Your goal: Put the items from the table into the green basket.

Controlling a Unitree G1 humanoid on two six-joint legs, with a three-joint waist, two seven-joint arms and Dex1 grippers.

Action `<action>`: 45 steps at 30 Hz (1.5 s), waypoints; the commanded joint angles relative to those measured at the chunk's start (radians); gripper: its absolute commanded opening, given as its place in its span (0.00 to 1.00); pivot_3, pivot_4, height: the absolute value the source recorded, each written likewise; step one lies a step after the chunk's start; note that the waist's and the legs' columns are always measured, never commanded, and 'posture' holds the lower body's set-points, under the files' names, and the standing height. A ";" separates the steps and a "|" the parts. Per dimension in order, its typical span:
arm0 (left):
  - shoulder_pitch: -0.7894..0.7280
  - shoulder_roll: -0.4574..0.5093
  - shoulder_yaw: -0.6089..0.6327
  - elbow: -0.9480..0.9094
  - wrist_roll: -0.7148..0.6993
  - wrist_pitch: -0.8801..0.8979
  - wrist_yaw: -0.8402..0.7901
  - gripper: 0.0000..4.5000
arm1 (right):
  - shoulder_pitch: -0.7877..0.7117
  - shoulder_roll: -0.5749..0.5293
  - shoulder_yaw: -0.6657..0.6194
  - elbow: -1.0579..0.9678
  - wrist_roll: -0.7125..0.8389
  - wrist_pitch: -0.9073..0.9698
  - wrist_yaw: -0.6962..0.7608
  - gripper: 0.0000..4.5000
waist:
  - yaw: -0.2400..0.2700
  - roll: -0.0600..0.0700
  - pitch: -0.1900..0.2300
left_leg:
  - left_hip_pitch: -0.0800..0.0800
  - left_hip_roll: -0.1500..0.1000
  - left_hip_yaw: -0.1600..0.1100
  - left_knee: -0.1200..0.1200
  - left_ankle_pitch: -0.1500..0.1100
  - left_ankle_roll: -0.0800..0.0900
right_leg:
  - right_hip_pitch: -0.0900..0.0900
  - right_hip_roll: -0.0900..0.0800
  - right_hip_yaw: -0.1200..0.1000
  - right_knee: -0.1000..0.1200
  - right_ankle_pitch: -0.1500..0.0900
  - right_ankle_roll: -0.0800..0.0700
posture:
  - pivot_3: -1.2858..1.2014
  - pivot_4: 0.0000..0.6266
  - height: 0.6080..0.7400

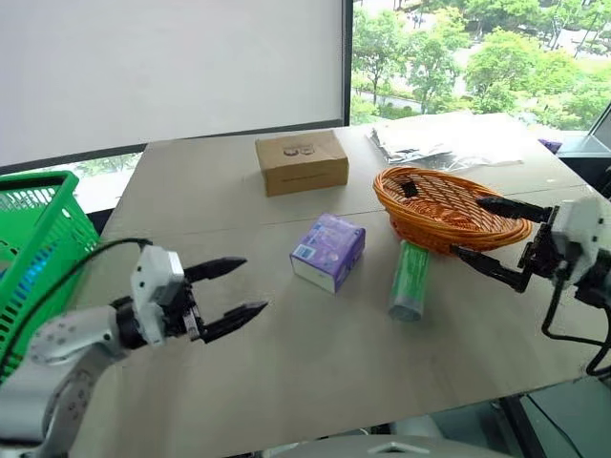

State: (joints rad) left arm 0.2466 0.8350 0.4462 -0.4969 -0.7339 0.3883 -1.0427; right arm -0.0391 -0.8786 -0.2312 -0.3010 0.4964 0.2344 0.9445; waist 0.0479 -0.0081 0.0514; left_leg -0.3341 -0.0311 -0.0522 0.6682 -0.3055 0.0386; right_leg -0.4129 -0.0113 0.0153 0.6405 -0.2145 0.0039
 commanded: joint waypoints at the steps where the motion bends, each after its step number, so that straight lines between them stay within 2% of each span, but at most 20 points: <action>1: -0.014 0.030 0.053 -0.049 -0.029 0.008 -0.012 0.99 | -0.056 -0.012 0.058 0.043 -0.083 0.002 -0.009 1.00 | -0.004 0.001 0.001 | 0.000 0.000 0.001 0.000 0.000 0.000 | 0.000 0.000 0.001 0.000 0.000 0.000 | 0.55 0.00 1.00; 8: -0.006 0.027 0.080 -0.105 -0.048 0.030 0.027 0.99 | -0.171 0.006 0.146 0.146 -0.205 -0.039 -0.023 1.00 | -0.005 0.001 0.001 | 0.003 0.001 0.002 0.000 0.000 0.000 | 0.001 0.001 0.001 0.002 0.000 0.000 | 0.57 0.00 1.00; 12: 0.014 0.006 0.082 -0.145 -0.057 0.043 0.062 1.00 | -0.198 -0.005 0.173 0.189 -0.259 -0.091 0.003 0.62 | 0.004 0.001 0.001 | 0.003 0.001 0.002 0.000 0.000 0.000 | 0.001 0.001 0.002 0.002 0.000 0.000 | 0.57 0.00 1.00; 16: 0.032 -0.008 0.078 -0.174 -0.060 0.052 0.087 1.00 | -0.220 -0.011 0.194 0.226 -0.293 -0.134 0.028 0.20 | 0.014 0.001 0.001 | 0.003 0.001 0.002 0.000 0.000 0.000 | 0.001 0.001 0.002 0.002 0.000 0.000 | 0.58 0.00 1.00; 17: 0.032 -0.009 0.077 -0.176 -0.061 0.054 0.090 1.00 | -0.226 -0.011 0.199 0.235 -0.297 -0.140 0.035 0.13 | 0.018 0.001 0.001 | 0.003 0.001 0.002 0.000 0.000 0.000 | 0.001 0.001 0.002 0.002 0.000 0.000 | 0.58 0.00 1.00; 19: 0.033 -0.007 0.075 -0.178 -0.066 0.061 0.092 1.00 | -0.234 0.000 0.200 0.254 -0.304 -0.161 0.039 0.13 | 0.022 0.001 0.001 | 0.003 0.001 0.002 0.000 0.000 0.000 | 0.001 0.001 0.002 0.002 0.000 0.000 | 0.58 0.00 1.00; 22: 0.034 -0.004 0.069 -0.175 -0.058 0.065 0.098 1.00 | -0.252 0.019 0.190 0.293 -0.336 -0.236 0.009 0.13 | 0.023 0.001 0.002 | 0.003 0.001 0.001 0.000 0.000 0.000 | 0.001 0.001 0.001 0.002 0.000 0.000 | 0.58 0.00 1.00; 25: 0.027 -0.003 0.062 -0.170 -0.054 0.065 0.102 1.00 | -0.316 0.040 0.170 0.379 -0.425 -0.345 -0.104 0.13 | 0.020 0.002 0.002 | 0.003 0.001 0.002 0.000 0.000 0.000 | 0.001 0.001 0.002 0.002 0.000 0.000 | 0.58 0.00 1.00; 28: 0.010 0.000 0.046 -0.162 -0.049 0.065 0.105 1.00 | -0.401 0.008 0.182 0.519 -0.569 -0.469 -0.235 0.13 | 0.020 0.003 0.003 | 0.003 0.000 0.004 0.000 0.000 0.000 | 0.000 0.001 0.003 0.002 0.000 0.000 | 0.58 0.00 1.00; 30: -0.002 0.002 0.038 -0.156 -0.047 0.066 0.105 1.00 | -0.432 -0.017 0.195 0.596 -0.621 -0.495 -0.267 0.13 | 0.023 0.003 0.003 | 0.003 0.000 0.004 0.000 0.000 0.000 | 0.000 0.001 0.003 0.002 0.000 0.000 | 0.57 0.00 1.00; 32: -0.014 0.002 0.030 -0.150 -0.045 0.066 0.106 1.00 | -0.466 -0.027 0.194 0.666 -0.642 -0.474 -0.299 0.36 | 0.024 0.002 0.002 | 0.002 0.000 0.002 0.000 0.000 0.000 | 0.000 0.001 0.003 0.002 0.000 -0.001 | 0.57 0.00 1.00; 33: -0.019 0.003 0.027 -0.147 -0.044 0.064 0.105 1.00 | -0.485 -0.031 0.193 0.701 -0.645 -0.478 -0.308 0.42 | 0.023 0.002 0.002 | 0.002 0.000 0.002 -0.001 0.000 0.000 | 0.000 0.001 0.003 0.001 0.002 -0.003 | 0.57 0.00 1.00; 34: -0.023 0.003 0.024 -0.146 -0.043 0.064 0.104 1.00 | -0.503 -0.035 0.192 0.736 -0.654 -0.482 -0.326 0.55 | 0.021 0.002 0.002 | 0.002 0.000 0.002 -0.001 0.000 0.000 | 0.000 0.001 0.003 0.001 0.002 -0.005 | 0.57 0.00 1.00; 38: -0.039 0.003 0.012 -0.137 -0.036 0.062 0.101 1.00 | -0.574 -0.040 0.197 0.878 -0.694 -0.554 -0.406 0.96 | 0.016 0.003 0.003 | 0.002 0.000 0.004 -0.001 0.000 0.000 | 0.000 0.001 0.005 0.001 0.003 -0.005 | 0.57 0.00 1.00; 42: -0.043 -0.002 0.008 -0.137 -0.032 0.061 0.102 1.00 | -0.590 -0.060 0.212 0.956 -0.713 -0.625 -0.414 0.98 | 0.014 0.003 0.003 | 0.004 0.000 0.006 -0.001 0.000 0.000 | 0.001 0.002 0.006 0.002 0.002 -0.005 | 0.57 0.00 1.00; 45: -0.026 -0.007 0.021 -0.145 -0.035 0.061 0.102 1.00 | -0.559 -0.032 0.177 0.871 -0.583 -0.591 -0.295 0.98 | 0.012 0.003 0.003 | 0.004 0.001 0.006 -0.001 0.000 0.000 | 0.001 0.003 0.007 0.002 0.002 -0.005 | 0.58 0.00 1.00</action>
State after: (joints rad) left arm 0.2158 0.8292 0.4497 -0.6321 -0.7671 0.4556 -0.9405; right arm -0.5946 -0.9183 -0.0186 0.6415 -0.1705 -0.3639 0.5944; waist 0.0597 -0.0055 0.0541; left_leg -0.3303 -0.0305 -0.0463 0.6672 -0.3054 0.0386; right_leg -0.4124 -0.0084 0.0228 0.6423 -0.2120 -0.0008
